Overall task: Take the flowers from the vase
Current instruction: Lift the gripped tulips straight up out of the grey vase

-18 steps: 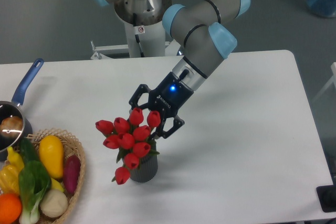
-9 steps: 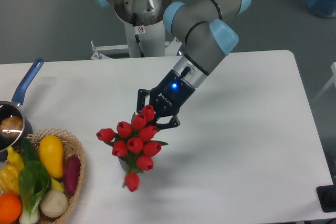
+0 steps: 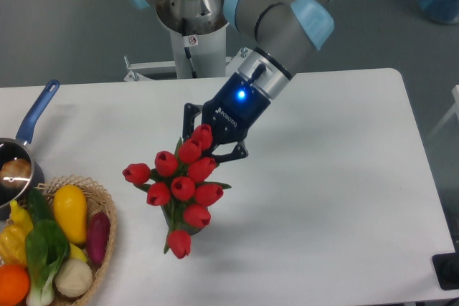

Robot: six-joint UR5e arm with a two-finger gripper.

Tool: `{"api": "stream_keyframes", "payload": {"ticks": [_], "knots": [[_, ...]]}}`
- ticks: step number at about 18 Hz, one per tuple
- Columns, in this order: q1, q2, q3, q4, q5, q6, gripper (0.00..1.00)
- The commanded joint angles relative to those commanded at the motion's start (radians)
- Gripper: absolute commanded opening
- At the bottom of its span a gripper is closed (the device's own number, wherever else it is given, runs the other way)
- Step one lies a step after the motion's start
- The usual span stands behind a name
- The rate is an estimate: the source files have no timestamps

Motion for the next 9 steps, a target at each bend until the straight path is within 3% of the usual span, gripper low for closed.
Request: {"api": "stream_keyframes", "payload": {"ticks": [3, 9], "knots": [[0.012, 0.038, 0.005, 0.000, 0.000, -0.009, 0.00], [0.037, 0.060, 0.063, 0.000, 0.003, -0.006, 0.00]]}}
